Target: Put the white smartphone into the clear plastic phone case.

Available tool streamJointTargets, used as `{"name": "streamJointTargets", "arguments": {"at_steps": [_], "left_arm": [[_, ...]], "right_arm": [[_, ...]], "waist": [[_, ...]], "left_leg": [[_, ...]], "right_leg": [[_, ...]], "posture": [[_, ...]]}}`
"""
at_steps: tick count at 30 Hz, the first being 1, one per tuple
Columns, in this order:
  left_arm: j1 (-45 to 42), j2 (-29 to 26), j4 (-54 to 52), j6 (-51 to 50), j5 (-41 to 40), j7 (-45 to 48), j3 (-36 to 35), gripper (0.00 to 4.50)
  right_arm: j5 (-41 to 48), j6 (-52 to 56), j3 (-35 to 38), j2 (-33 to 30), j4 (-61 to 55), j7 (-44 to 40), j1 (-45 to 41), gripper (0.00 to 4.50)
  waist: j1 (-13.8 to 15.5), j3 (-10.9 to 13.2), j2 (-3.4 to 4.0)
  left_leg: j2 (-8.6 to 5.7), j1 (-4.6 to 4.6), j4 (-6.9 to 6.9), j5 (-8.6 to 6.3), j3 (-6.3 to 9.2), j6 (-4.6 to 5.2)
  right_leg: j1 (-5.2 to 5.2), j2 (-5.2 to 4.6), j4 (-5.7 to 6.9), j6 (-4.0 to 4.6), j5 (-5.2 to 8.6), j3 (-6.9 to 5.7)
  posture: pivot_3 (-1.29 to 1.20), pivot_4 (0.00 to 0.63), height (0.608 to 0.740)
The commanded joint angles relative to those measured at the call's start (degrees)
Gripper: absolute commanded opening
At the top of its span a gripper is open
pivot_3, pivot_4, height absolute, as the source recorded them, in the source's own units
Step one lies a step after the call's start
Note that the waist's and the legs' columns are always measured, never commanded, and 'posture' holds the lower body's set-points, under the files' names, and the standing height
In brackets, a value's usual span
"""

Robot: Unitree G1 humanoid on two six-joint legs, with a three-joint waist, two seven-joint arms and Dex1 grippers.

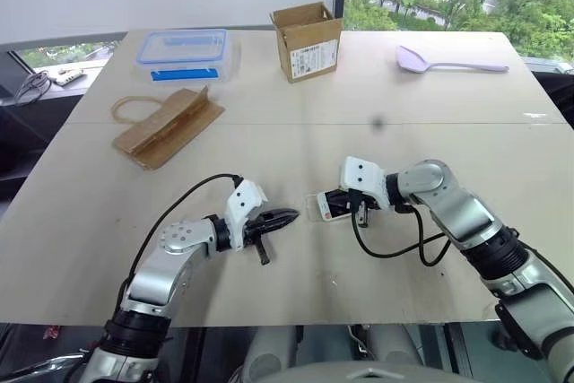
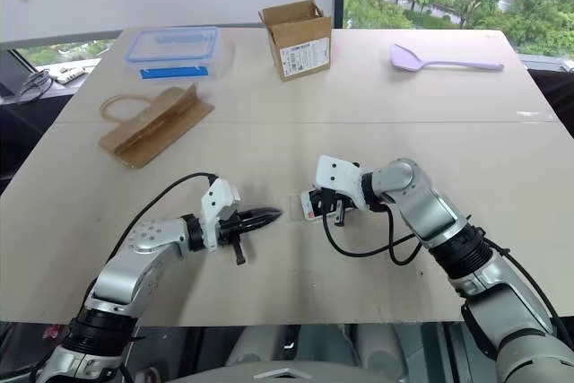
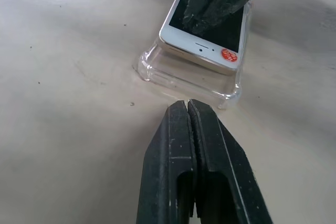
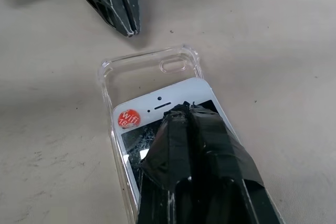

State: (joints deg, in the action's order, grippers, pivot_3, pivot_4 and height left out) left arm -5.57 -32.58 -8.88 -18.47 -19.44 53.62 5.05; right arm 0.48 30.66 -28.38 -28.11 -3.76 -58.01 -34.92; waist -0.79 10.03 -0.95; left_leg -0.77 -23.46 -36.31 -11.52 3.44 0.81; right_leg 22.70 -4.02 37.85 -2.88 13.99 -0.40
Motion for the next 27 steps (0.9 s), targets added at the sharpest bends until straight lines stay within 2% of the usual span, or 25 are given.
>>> {"name": "streamJointTargets", "arguments": {"at_steps": [1,5,7,16,20,23,27], "left_arm": [[0.5,-0.7,-3.1,-0.1,-0.9,-0.1,-1.3,0.02],[1.1,-0.8,-3.8,-0.4,-1.1,-0.5,-1.3,0.02],[1.2,-0.8,-3.9,-0.6,-1.2,-0.5,-1.3,0.02],[1.3,-0.8,-4.5,-1.0,-1.2,-0.6,-1.1,0.02],[1.3,-0.8,-4.5,-1.0,-1.2,-0.5,-0.8,0.02],[1.4,-0.8,-4.4,-1.0,-0.9,-0.3,-0.4,0.02],[1.0,-0.7,-3.7,-1.1,-0.3,-0.2,0.4,0.02]], "right_arm": [[-3.7,5.2,-4.8,-0.5,6.7,0.6,3.1,0.00],[-4.4,7.0,-5.7,0.3,9.0,1.3,3.8,0.00],[-4.7,7.6,-6.4,0.4,9.7,1.3,4.1,0.00],[-4.9,10.6,-6.7,3.0,12.0,3.6,5.8,0.00],[-0.1,9.0,2.1,6.2,6.9,7.7,7.5,0.00],[2.0,6.8,6.1,5.7,0.9,8.1,9.0,0.00],[7.3,11.2,12.1,5.4,-8.9,8.9,10.4,0.00]], "waist": [[0.0,-0.2,-0.02],[0.0,-0.7,0.00],[0.0,-0.9,0.10],[-0.1,-1.9,0.19],[-0.1,-2.1,0.17],[0.0,-1.8,0.45],[0.2,-1.6,0.55]], "left_leg": [[0.00,0.04,0.00,0.00,0.00,0.00],[0.03,0.29,0.03,-0.01,-0.03,-0.01],[0.06,0.69,0.11,-0.04,-0.01,-0.03],[0.07,0.73,0.17,-0.17,0.10,-0.25],[0.08,0.75,0.24,-0.19,0.14,-0.28],[0.07,0.66,0.25,-0.19,0.15,-0.29],[0.01,0.22,0.35,-0.08,0.19,-0.11]], "right_leg": [[-0.03,0.00,0.00,-0.03,0.03,0.00],[-0.26,-0.02,0.00,-0.17,0.13,0.03],[-0.65,-0.08,-0.14,-0.20,0.17,0.03],[-0.70,-0.36,-0.21,-0.20,0.18,-0.03],[-0.70,-0.39,-0.23,-0.19,0.19,0.10],[-0.67,-0.45,-0.28,-0.19,0.19,0.11],[-0.34,-0.46,-0.48,-0.20,0.18,-0.07]], "posture": [[0.00,0.150,0.740],[0.00,0.150,0.740],[0.00,0.150,0.740],[0.00,0.150,0.740],[0.00,0.150,0.740],[0.00,0.150,0.740],[0.00,0.150,0.740]]}}
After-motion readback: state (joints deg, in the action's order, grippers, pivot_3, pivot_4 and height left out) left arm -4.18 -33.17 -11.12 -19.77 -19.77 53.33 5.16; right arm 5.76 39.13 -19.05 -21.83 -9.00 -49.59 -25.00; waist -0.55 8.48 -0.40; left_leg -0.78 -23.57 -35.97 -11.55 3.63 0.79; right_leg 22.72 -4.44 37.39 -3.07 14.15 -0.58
